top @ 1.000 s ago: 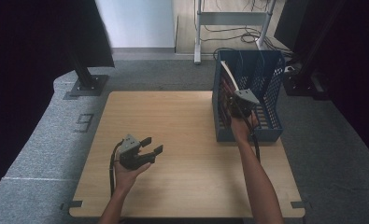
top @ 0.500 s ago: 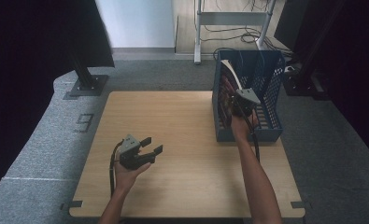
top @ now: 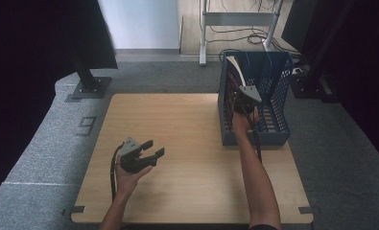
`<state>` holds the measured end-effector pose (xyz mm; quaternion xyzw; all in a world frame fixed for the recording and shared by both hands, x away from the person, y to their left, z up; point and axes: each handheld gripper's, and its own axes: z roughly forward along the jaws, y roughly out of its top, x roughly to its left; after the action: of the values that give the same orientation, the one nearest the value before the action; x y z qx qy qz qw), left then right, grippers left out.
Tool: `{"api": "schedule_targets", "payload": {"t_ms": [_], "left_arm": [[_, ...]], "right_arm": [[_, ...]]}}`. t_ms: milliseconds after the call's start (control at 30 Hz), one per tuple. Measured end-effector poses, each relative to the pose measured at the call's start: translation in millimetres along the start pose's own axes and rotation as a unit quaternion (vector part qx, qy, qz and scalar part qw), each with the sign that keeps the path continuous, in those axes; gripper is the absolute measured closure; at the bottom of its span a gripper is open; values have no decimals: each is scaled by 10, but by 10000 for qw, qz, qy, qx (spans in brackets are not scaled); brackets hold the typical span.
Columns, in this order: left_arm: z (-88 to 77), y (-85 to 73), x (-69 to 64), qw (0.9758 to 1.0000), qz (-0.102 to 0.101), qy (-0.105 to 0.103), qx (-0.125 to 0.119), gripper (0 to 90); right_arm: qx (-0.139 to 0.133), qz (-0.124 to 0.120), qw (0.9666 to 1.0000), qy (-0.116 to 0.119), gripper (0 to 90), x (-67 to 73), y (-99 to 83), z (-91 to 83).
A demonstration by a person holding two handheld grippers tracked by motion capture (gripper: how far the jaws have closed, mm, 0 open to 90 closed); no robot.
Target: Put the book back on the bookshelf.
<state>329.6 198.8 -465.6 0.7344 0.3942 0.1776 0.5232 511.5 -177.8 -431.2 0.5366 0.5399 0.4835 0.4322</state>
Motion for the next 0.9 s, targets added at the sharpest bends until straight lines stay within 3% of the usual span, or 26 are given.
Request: {"api": "schedule_targets", "payload": {"t_ms": [267, 333, 367, 467, 600, 900], "left_arm": [[-16, 0, 13, 10000, -24, 22, -17, 375], [-17, -1, 8, 10000, -18, 18, -13, 375], [-16, -1, 2, 10000, -15, 16, -10, 375], [-7, -2, -16, 10000, 5, 5, -1, 375], [11, -7, -43, 10000, 54, -15, 48, 375], [39, -19, -62, 9999, 97, -9, 98, 375]], "right_arm": [[-37, -103, 9998, 164, 809, 136, -33, 76], [-46, -201, 9990, 396, 769, 171, -45, 67], [-46, -201, 9990, 396, 769, 171, -45, 67], [-101, -306, 9972, 677, 671, 204, -9, 20], [-8, -340, 9959, 843, 618, 177, -1, -12], [-16, -390, 9945, 977, 537, 106, -24, -89]]}}
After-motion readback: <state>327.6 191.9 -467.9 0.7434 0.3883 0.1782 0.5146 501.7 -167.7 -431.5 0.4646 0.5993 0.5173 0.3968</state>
